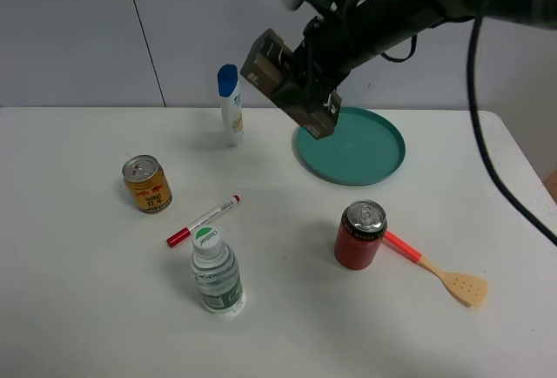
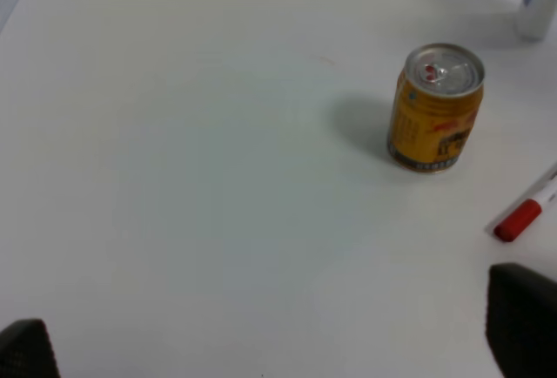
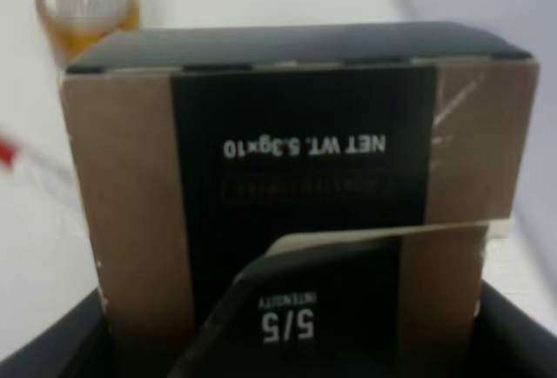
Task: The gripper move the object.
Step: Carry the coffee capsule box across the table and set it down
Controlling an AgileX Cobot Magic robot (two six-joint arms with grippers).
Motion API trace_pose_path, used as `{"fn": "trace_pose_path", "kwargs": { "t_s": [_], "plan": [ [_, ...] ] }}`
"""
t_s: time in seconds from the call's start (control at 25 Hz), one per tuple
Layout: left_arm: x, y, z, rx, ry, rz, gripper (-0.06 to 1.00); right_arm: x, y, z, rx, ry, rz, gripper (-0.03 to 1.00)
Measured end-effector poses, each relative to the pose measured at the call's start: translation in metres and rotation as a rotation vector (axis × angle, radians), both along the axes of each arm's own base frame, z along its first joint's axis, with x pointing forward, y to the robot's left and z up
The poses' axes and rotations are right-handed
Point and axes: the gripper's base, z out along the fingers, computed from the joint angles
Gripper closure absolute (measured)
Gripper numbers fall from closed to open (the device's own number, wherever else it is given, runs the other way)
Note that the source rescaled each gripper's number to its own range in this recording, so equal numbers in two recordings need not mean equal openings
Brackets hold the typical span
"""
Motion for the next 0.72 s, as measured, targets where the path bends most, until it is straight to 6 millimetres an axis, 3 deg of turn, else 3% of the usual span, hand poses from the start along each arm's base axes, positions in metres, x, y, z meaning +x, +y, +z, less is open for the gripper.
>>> {"fn": "trace_pose_path", "kwargs": {
  "t_s": [0.12, 0.28, 0.48, 0.72],
  "plan": [
    [0.000, 0.000, 0.000, 0.000, 0.000, 0.000, -0.06, 0.003, 0.018, -0.040, -0.092, 0.065, 0.043, 0.96],
    [0.000, 0.000, 0.000, 0.000, 0.000, 0.000, -0.06, 0.000, 0.040, -0.075, -0.160, 0.105, 0.101, 0.96],
    [0.000, 0.000, 0.000, 0.000, 0.000, 0.000, -0.06, 0.007, 0.049, -0.102, -0.171, 0.095, 0.068, 0.96],
    [0.000, 0.000, 0.000, 0.000, 0.000, 0.000, -0.06, 0.018, 0.052, -0.121, -0.160, 0.069, 0.005, 0.96]
  ]
}}
